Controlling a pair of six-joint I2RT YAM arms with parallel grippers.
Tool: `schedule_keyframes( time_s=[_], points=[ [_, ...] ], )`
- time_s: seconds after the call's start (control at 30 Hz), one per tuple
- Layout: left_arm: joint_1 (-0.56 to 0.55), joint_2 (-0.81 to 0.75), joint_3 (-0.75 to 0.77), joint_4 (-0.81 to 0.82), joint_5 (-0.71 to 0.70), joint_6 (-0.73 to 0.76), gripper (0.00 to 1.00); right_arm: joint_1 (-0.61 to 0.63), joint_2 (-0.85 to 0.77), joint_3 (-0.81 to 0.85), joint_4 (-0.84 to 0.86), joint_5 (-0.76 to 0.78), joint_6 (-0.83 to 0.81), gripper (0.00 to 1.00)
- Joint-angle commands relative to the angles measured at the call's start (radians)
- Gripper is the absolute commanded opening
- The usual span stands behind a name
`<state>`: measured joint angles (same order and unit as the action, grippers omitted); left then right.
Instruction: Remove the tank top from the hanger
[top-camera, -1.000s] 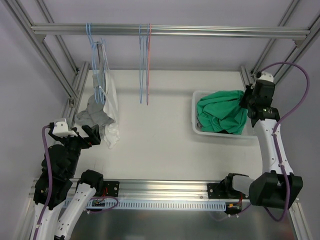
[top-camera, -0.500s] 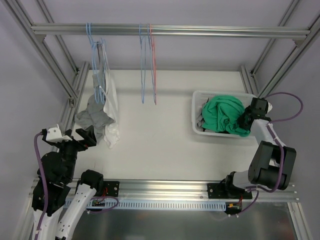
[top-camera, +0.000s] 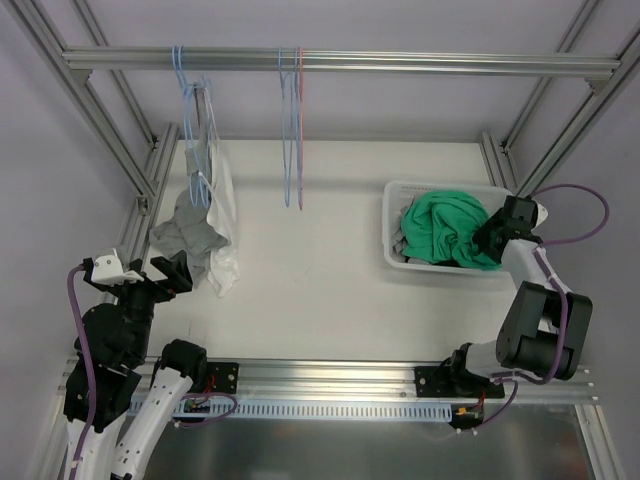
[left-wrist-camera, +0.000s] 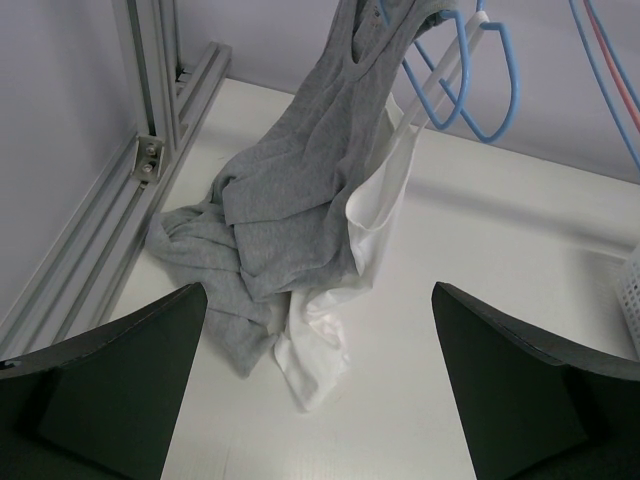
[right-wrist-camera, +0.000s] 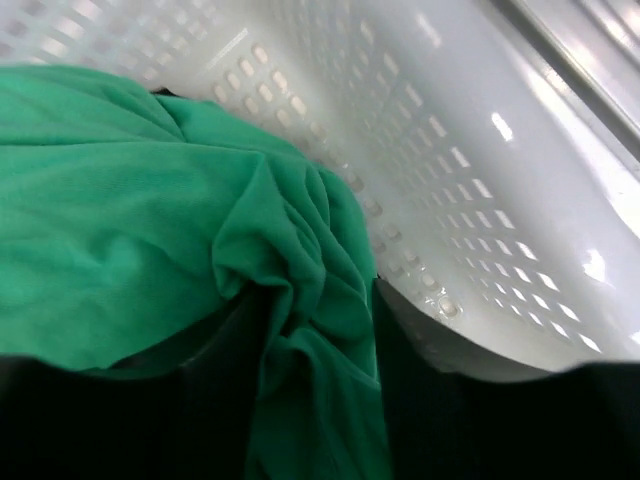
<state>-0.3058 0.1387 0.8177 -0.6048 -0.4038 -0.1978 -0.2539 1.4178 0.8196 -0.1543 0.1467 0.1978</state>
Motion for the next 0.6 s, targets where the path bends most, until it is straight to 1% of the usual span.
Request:
schedule_keyframes(
  time_s=[0.0, 0.03, 0.27, 0.43, 0.47, 0.5, 0.57],
  points=[
    [0.008, -0.011, -0.008, 0.040, -0.020, -0.012, 0.99, -0.004, -0.108, 0.012, -0.010, 0.025, -0.011, 0.52],
    [0.008, -0.010, -0.008, 0.040, -0.021, -0.014, 0.99, -0.004, -0.118, 0.021, -0.017, 0.024, -0.011, 0.57],
    [0.008, -0.001, -0.008, 0.040, -0.021, -0.018, 0.99, -0.004, -0.189, 0.096, -0.102, 0.030, -0.011, 0.60],
    [0.008, 0.039, -0.008, 0.040, -0.015, -0.023, 0.99, -0.004, -0.256, 0.173, -0.172, 0.031, -0.021, 0.67],
    [0.008, 0.051, -0.008, 0.040, -0.004, -0.025, 0.99, -0.004, -0.267, 0.188, -0.198, 0.021, -0.026, 0.68],
    [0.008, 0.067, -0.008, 0.040, 0.006, -0.025, 0.99, -0.004, -0.276, 0.219, -0.209, 0.005, -0.034, 0.71],
    [0.008, 0.133, -0.002, 0.037, 0.029, -0.025, 0.99, 0.008, -0.310, 0.246, -0.237, -0.068, -0.053, 0.75]
  ],
)
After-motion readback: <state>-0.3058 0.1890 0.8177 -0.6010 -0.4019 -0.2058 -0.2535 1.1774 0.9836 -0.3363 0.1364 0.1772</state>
